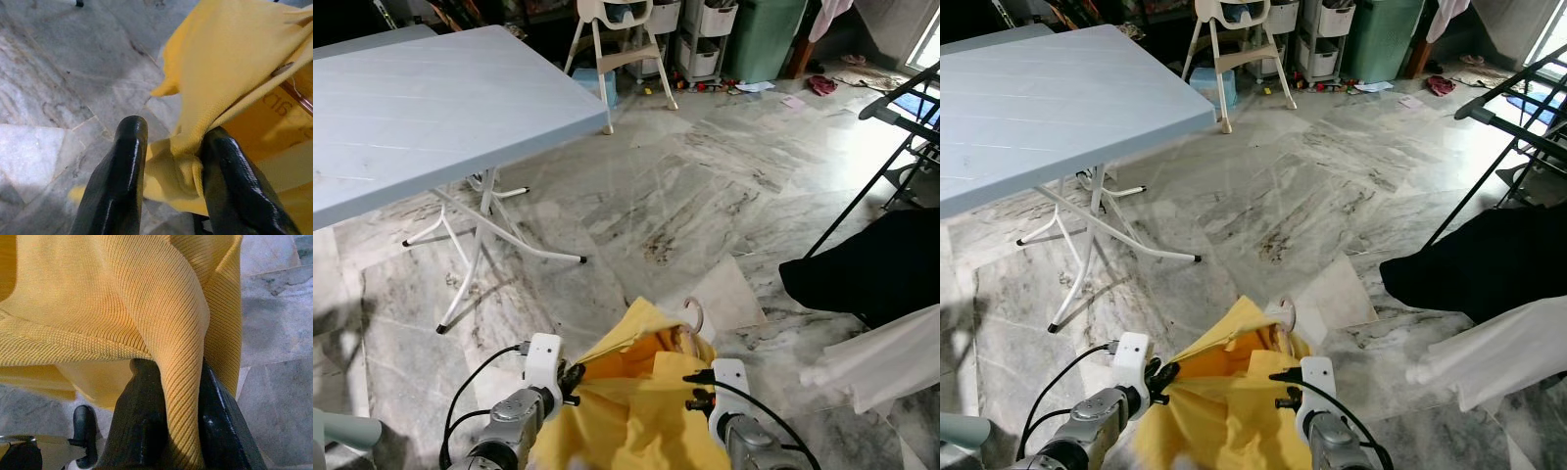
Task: Hang hanger
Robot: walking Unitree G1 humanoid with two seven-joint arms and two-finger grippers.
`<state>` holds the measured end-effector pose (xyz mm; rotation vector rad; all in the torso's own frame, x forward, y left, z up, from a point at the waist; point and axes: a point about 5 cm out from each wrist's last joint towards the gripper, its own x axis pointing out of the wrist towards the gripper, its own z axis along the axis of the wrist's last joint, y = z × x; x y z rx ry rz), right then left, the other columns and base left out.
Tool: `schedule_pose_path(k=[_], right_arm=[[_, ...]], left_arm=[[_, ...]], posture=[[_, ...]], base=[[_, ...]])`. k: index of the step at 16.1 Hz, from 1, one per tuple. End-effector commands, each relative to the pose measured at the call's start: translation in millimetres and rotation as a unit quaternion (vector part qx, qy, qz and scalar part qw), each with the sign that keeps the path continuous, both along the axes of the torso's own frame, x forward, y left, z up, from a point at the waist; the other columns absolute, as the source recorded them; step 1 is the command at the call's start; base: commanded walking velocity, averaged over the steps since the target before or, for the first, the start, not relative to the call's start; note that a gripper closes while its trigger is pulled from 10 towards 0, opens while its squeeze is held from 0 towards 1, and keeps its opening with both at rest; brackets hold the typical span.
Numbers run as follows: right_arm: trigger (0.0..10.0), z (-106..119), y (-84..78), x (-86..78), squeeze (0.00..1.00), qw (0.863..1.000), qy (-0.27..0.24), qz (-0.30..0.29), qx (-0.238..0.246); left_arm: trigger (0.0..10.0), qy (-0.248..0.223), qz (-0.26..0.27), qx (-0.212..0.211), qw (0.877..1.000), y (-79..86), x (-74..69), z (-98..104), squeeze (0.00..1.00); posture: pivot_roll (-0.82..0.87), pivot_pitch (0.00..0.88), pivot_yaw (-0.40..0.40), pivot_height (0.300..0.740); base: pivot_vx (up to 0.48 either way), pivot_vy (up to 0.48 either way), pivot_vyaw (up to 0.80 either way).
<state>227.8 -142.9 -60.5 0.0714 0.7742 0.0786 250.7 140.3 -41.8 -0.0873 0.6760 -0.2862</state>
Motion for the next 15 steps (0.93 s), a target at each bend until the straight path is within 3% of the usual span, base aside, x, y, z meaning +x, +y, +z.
schedule_pose_path(k=[1, 3, 6, 8, 10, 12, 13, 15], right_arm=[[10.0, 5.7, -11.6, 7.5, 0.00, 0.999, -0.019, -0.034, -0.010], [10.0, 5.0, -12.2, 6.3, 0.00, 0.999, -0.018, -0.032, -0.014], [10.0, 3.5, -14.8, 4.2, 0.00, 0.999, -0.012, -0.039, -0.018], [10.0, 3.0, -15.8, 3.6, 0.00, 0.999, -0.010, -0.041, -0.022], [10.0, 1.2, -18.1, 0.6, 0.00, 0.999, -0.007, -0.037, -0.033], [10.0, -1.3, -22.2, -3.8, 0.00, 0.998, -0.001, -0.039, -0.039], [10.0, -3.2, -26.5, -7.5, 0.00, 0.998, 0.003, -0.037, -0.048], [10.0, -5.2, -31.5, -11.5, 0.00, 0.998, 0.008, -0.042, -0.053]], left_arm=[[10.0, -0.007, 0.006, 0.015, 1.000, 8.1, 2.1, 1.7, 1.00], [10.0, -0.019, 0.000, -0.009, 1.000, 0.1, 7.2, 6.3, 1.00], [10.0, -0.022, -0.048, -0.088, 0.995, -20.8, 8.9, 11.4, 1.00], [10.0, -0.038, -0.053, -0.065, 0.996, -19.8, 11.2, 13.4, 1.00], [10.0, -0.037, -0.004, -0.002, 0.999, -3.3, 11.9, 10.6, 1.00], [10.0, -0.016, 0.041, 0.023, 0.999, 12.8, 4.8, 3.5, 1.00], [10.0, 0.012, 0.069, 0.054, 0.996, 27.5, -7.8, -6.1, 1.00], [10.0, 0.042, 0.082, 0.080, 0.993, 38.2, -23.0, -16.3, 1.00]], posture=[[-0.06, 0.054, -0.008, 0.740], [-0.06, 0.052, -0.007, 0.740], [-0.07, 0.054, -0.006, 0.740], [-0.07, 0.057, -0.005, 0.740], [-0.07, 0.060, -0.007, 0.740], [-0.07, 0.060, -0.009, 0.740], [-0.07, 0.059, -0.009, 0.740], [-0.06, 0.053, -0.012, 0.740]], base=[[0.000, 0.000, 0.00], [0.000, 0.000, 0.00], [0.000, 0.000, 0.00], [0.000, 0.000, 0.00], [0.000, 0.000, 0.00], [0.000, 0.000, 0.00], [0.000, 0.000, 0.00], [0.000, 0.000, 0.00]])
